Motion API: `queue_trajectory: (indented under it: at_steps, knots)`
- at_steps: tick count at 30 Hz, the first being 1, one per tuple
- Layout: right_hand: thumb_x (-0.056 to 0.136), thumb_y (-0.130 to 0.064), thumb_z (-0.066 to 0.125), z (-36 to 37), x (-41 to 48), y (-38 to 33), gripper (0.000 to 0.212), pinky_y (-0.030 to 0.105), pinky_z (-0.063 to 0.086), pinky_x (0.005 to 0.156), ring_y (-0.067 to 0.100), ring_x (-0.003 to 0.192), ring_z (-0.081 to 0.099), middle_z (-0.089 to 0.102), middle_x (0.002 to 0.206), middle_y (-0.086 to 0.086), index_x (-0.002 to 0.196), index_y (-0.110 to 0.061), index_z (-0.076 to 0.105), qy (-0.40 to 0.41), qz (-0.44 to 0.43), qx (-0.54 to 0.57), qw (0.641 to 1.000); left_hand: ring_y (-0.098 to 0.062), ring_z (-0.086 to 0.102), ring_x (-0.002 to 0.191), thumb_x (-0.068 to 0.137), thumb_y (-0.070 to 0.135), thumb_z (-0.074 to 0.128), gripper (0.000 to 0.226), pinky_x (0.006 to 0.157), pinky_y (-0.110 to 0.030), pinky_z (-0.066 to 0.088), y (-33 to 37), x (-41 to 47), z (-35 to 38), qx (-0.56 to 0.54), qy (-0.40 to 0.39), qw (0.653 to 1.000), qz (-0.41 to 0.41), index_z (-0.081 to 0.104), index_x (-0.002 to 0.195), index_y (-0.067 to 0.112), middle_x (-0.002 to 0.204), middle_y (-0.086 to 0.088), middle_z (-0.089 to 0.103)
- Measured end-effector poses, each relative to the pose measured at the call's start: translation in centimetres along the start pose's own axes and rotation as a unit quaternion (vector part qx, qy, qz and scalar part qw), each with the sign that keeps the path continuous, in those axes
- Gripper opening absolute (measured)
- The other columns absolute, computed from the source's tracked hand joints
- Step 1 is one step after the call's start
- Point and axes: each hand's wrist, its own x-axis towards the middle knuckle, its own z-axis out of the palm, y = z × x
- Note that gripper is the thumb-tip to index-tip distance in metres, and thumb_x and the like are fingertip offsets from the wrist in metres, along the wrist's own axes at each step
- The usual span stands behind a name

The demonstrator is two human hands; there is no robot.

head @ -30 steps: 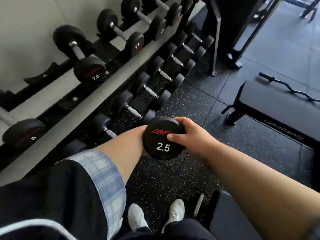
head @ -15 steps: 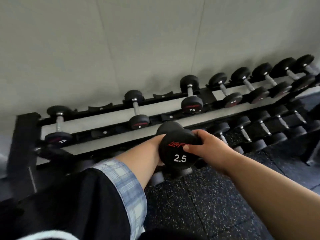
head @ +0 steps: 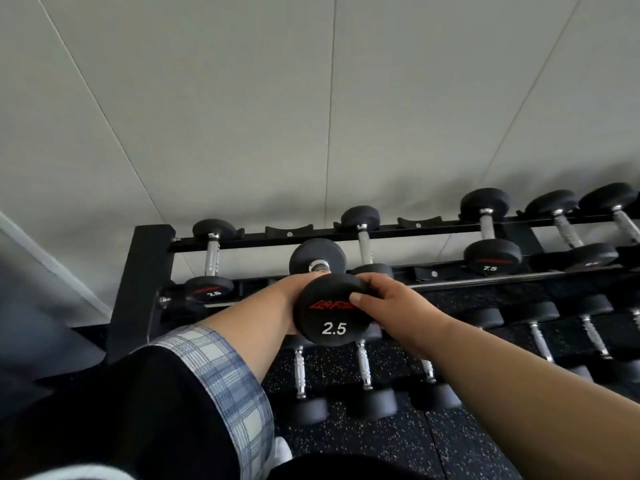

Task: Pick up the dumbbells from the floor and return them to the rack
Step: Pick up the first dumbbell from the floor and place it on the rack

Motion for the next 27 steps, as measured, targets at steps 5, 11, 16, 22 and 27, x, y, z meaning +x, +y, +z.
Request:
queue_trajectory:
  at_steps: [5, 11, 16, 22, 27]
  knots:
    - [0.084, -0.042, 0.067, 3.8, 7.8, -3.2, 0.024, 0.004, 0.045, 0.059, -0.011, 0.079, 0.064, 0.068, 0.087, -0.031, 0.09, -0.064, 0.06, -0.012, 0.016, -0.08, 0.997, -0.031, 0.066, 0.095, 0.09, 0.049, 0.056, 0.059, 0.084, -0.038, 0.054, 6.4, 3.1, -7.7, 0.07, 0.073, 0.995, -0.018, 0.049, 0.13, 0.006, 0.108, -0.019, 0.068]
    - [0.086, -0.038, 0.066, 6.2, 15.7, -4.0, 0.022, 0.019, 0.044, 0.065, -0.004, 0.078, 0.062, 0.068, 0.086, -0.018, 0.085, -0.059, 0.059, -0.016, 0.041, -0.153, 0.987, -0.037, 0.061, 0.115, 0.091, 0.045, 0.057, 0.059, 0.104, -0.05, 0.045, 10.5, 8.2, -13.2, 0.066, 0.086, 0.994, 0.002, 0.051, 0.131, 0.002, 0.127, -0.024, 0.062]
    - [0.086, -0.034, 0.067, 6.8, 20.3, -2.4, 0.019, 0.024, 0.045, 0.064, 0.001, 0.075, 0.062, 0.068, 0.082, -0.016, 0.089, -0.052, 0.062, 0.0, 0.061, -0.178, 0.982, -0.032, 0.066, 0.102, 0.09, 0.046, 0.059, 0.054, 0.097, -0.045, 0.051, 12.4, 12.5, -15.4, 0.062, 0.118, 0.991, 0.003, 0.056, 0.124, 0.004, 0.112, -0.017, 0.067]
    - [0.087, -0.027, 0.068, 7.0, 23.7, -0.2, 0.022, 0.03, 0.047, 0.067, 0.007, 0.074, 0.059, 0.064, 0.082, -0.011, 0.107, -0.036, 0.065, -0.009, 0.062, -0.258, 0.964, -0.02, 0.061, 0.084, 0.096, 0.04, 0.053, 0.034, 0.103, -0.035, 0.044, 13.6, 16.8, -17.3, 0.002, 0.093, 0.996, -0.005, 0.063, 0.095, 0.007, 0.084, -0.005, 0.063]
    - [0.091, -0.02, 0.063, 7.5, 25.7, 1.5, 0.027, 0.03, 0.045, 0.066, 0.016, 0.081, 0.06, 0.064, 0.09, -0.006, 0.115, -0.032, 0.062, -0.057, 0.084, -0.364, 0.926, -0.018, 0.048, 0.072, 0.101, 0.023, 0.046, 0.021, 0.092, -0.034, 0.046, 12.9, 19.7, -18.2, -0.012, 0.099, 0.995, 0.02, 0.053, 0.086, 0.011, 0.076, -0.003, 0.048]
